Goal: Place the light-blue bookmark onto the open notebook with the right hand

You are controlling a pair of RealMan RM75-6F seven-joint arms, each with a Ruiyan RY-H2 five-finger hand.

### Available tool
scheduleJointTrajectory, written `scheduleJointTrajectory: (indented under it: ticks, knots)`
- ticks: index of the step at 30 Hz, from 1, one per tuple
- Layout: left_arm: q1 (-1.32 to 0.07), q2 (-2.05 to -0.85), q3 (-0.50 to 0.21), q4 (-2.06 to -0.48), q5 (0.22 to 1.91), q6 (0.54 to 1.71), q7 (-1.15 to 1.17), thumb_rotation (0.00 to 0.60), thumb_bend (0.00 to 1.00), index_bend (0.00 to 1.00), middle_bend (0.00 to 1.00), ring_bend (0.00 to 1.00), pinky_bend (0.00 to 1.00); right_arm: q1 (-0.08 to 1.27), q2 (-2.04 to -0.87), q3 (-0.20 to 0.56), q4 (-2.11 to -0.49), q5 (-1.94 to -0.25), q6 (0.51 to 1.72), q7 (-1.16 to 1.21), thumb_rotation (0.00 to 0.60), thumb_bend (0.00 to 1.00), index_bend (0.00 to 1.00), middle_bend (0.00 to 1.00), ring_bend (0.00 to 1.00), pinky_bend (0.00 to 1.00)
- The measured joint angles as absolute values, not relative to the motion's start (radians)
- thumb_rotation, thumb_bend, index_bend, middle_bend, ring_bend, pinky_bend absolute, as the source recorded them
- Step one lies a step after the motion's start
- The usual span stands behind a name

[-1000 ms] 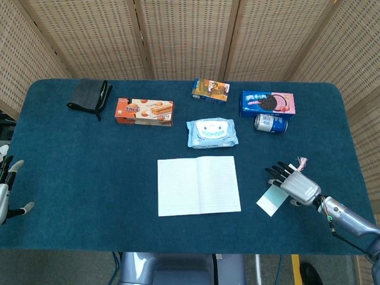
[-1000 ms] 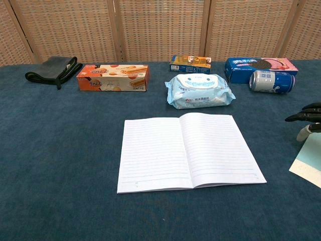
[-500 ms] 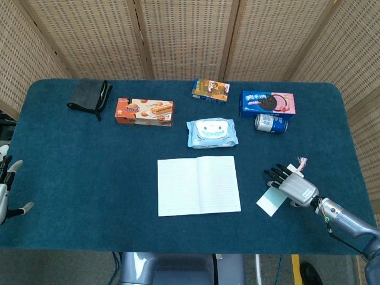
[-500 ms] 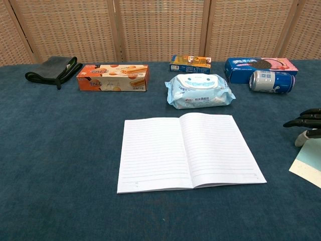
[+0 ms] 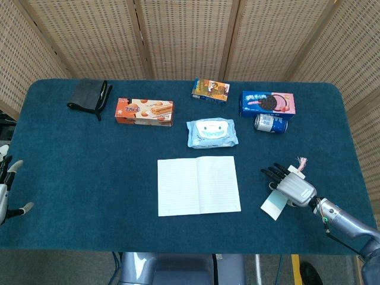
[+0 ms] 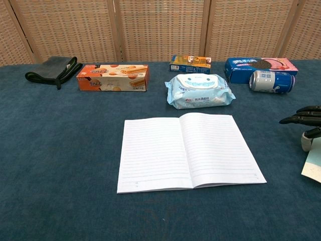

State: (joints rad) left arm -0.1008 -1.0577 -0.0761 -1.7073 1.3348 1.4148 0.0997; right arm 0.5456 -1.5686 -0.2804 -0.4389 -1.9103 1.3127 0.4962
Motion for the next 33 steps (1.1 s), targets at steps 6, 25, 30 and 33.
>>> scheduleJointTrajectory:
  ticks: [6,25,30,33]
  knots:
    - [-0.098,-1.054,-0.076,-1.707,1.338,1.419,0.090,0.600,0.00,0.00,0.00,0.00,0.00,0.550,-1.561,-0.275,-0.452,-1.905,1.331,0.480,0.600,0.26,0.58,0.00,0.00,0.00]
    - [-0.097,-1.047,-0.071,-1.699,1.353,1.418,0.071,0.600,0.00,0.00,0.00,0.00,0.00,0.662,-1.389,-0.152,-0.779,-1.865,1.423,0.262,0.600,0.27,0.58,0.00,0.00,0.00]
    - [-0.098,-1.048,-0.070,-1.696,1.350,1.412,0.071,0.600,0.00,0.00,0.00,0.00,0.00,0.730,-1.358,-0.135,-0.862,-1.892,1.372,0.130,0.600,0.31,0.58,0.00,0.00,0.00]
    - [-0.099,-1.049,-0.073,-1.695,1.343,1.410,0.072,0.600,0.00,0.00,0.00,0.00,0.00,0.767,-1.348,-0.128,-0.896,-1.920,1.352,0.071,0.600,0.31,0.58,0.00,0.00,0.00]
